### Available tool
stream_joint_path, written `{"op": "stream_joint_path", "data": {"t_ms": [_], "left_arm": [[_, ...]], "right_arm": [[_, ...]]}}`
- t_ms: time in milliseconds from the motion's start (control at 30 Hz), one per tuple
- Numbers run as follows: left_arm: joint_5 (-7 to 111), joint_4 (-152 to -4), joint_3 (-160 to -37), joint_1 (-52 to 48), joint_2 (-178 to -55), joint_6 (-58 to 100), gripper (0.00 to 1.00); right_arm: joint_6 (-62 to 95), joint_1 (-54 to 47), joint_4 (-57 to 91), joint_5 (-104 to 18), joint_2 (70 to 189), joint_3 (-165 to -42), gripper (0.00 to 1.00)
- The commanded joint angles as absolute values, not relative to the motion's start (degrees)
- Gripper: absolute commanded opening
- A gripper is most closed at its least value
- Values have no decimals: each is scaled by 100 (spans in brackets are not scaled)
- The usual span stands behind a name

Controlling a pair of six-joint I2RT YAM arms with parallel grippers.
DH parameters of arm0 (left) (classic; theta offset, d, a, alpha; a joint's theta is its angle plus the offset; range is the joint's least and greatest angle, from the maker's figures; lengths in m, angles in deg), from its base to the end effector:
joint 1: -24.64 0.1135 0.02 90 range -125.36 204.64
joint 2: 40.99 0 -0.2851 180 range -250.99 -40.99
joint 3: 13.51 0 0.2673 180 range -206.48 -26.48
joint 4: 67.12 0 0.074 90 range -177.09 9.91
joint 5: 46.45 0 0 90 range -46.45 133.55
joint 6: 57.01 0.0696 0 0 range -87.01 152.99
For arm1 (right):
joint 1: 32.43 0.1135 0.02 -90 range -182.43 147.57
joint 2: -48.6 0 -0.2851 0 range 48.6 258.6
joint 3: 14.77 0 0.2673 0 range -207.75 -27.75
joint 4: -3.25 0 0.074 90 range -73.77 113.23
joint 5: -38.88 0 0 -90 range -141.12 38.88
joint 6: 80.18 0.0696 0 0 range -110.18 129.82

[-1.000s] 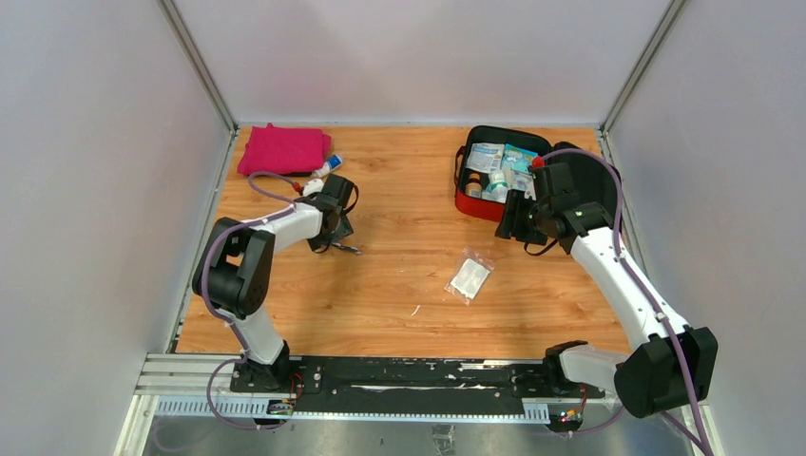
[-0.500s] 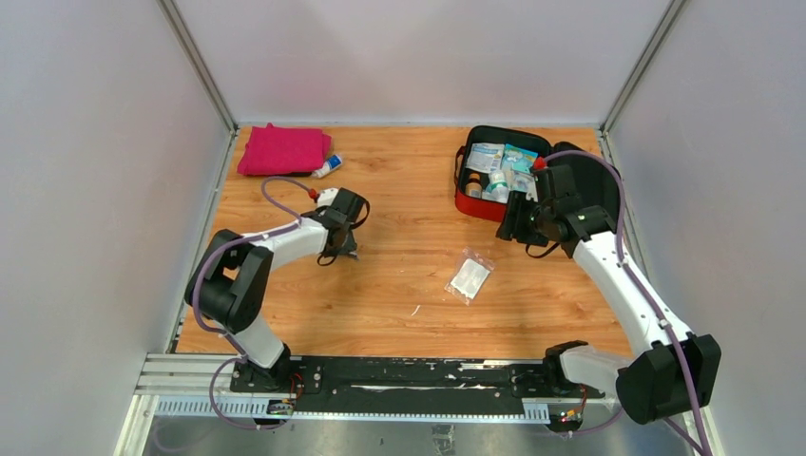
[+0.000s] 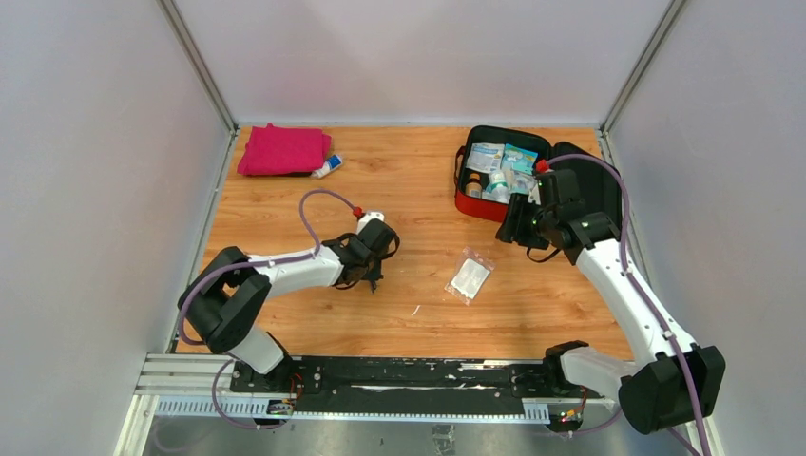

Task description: Organize the medicine kit

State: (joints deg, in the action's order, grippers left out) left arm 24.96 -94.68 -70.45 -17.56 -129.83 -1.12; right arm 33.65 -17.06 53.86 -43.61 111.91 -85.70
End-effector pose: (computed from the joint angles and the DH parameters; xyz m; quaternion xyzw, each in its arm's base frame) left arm 0.2462 -0.1933 0.1367 0.0247 0.9527 -0.0380 0.3006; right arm 0.2497 0.0781 0.3062 0.0414 0.9145 0.1901 0.3548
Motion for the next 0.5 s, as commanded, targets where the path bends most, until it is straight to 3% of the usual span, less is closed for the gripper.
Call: {"op": "stream_joint_path", "data": {"t_ms": [0, 133, 300, 467], "left_arm": [[2931, -9629, -6709, -2310, -12939, -141, 23], [2927, -9569, -6504, -2379, -12598, -244, 25], [2612, -9835, -6568, -2379, -12401, -132, 42], [2475, -10199, -6792, -2379, -12526, -116, 49]], "right_arm": [[3467, -1635, 5428, -4334, 10994, -8399, 55], [3504, -1637, 5437, -4365, 10878, -8317, 55], [3558, -1635, 5430, -4298, 10861, -8262, 55], [3585, -1636, 5428, -4292, 10848, -8209, 55]]}}
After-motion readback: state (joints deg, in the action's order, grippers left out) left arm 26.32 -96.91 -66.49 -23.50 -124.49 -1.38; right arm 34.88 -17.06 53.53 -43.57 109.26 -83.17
